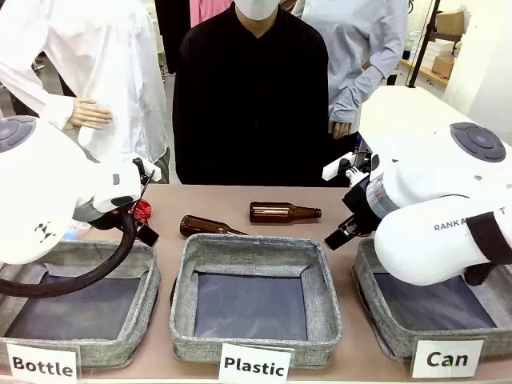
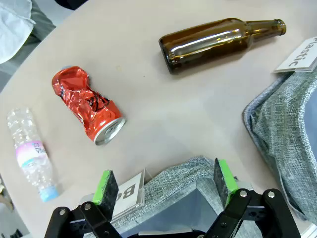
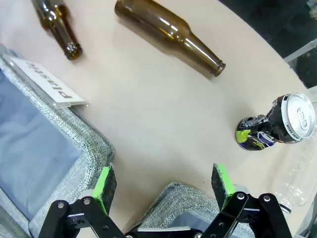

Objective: Sort the can waste into the basket.
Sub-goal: Pick up the can waste from the table and place it in the right Fabric basket.

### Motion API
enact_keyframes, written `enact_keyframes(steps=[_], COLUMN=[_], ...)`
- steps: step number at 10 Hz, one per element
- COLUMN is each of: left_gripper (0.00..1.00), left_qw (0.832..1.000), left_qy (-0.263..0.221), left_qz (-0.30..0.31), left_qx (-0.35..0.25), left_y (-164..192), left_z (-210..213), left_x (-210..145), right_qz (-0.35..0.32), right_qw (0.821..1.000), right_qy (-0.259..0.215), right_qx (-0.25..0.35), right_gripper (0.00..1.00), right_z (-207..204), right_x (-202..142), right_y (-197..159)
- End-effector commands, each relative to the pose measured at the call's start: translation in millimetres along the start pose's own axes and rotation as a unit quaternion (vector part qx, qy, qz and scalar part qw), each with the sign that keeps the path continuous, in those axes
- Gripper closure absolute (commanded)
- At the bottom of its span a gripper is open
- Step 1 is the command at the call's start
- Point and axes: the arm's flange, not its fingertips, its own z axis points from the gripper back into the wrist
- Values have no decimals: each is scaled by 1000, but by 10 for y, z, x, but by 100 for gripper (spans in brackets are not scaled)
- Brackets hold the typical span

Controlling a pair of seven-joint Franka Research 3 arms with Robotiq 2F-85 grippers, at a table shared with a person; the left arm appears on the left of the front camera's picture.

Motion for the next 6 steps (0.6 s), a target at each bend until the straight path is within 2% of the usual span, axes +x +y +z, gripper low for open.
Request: enact_keyframes(steps=[1,6], left_gripper=[0,0], left_qw=[1000,1000], left_qy=[0,0], left_qz=[0,0], left_qx=[0,0], left_y=[0,0], left_z=[1,1], left_x=[0,0], right_qz=[0,0], right_qw=[1000,1000], right_qy=[0,0], right_qx=[0,0], right_gripper=[0,0], right_z=[0,0], right_x=[0,0], right_y=[0,0])
